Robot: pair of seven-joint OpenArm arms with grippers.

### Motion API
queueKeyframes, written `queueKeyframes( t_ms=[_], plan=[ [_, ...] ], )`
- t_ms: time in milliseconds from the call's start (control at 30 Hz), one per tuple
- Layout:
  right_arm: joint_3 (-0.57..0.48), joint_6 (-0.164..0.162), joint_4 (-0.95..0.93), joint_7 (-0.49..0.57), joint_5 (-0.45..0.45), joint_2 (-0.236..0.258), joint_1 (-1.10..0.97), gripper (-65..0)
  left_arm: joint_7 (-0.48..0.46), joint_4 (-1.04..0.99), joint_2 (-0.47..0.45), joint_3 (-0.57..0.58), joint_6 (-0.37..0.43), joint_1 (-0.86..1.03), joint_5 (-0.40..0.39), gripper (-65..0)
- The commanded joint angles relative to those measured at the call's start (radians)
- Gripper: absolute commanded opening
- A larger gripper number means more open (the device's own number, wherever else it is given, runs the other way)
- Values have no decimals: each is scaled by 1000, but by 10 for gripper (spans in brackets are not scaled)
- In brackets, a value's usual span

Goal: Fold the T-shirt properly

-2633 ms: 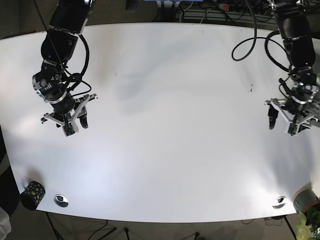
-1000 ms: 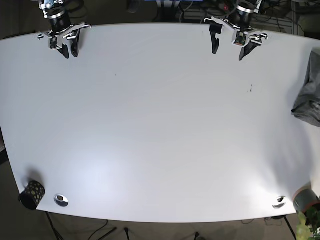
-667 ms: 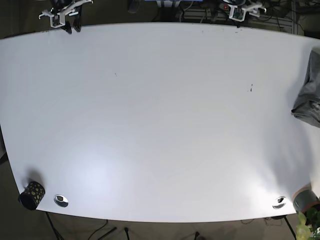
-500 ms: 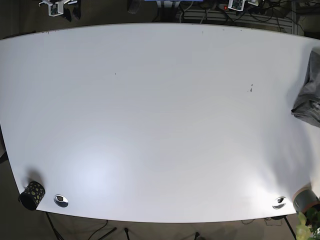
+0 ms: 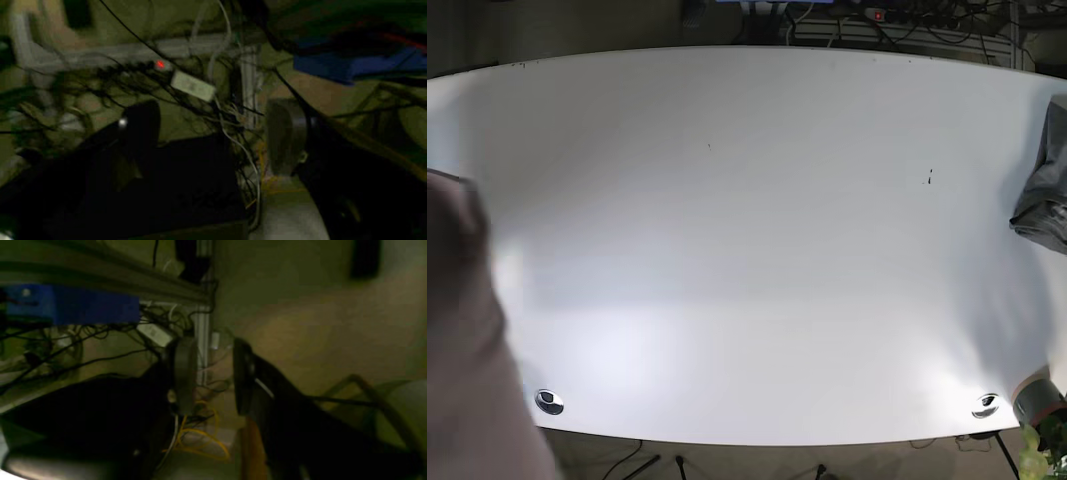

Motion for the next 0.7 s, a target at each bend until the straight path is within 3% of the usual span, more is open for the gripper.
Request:
queueKeyframes(
  t_ms=[0, 667],
  plan=[
    [-6, 5, -81, 23, 9, 9, 22, -484, -16, -71, -6, -3, -2, -15, -5, -204],
    [-25, -4, -457, 18, 7, 9, 323, -484, -20, -699, -49, -3, -2, -468, -5, -204]
  ],
)
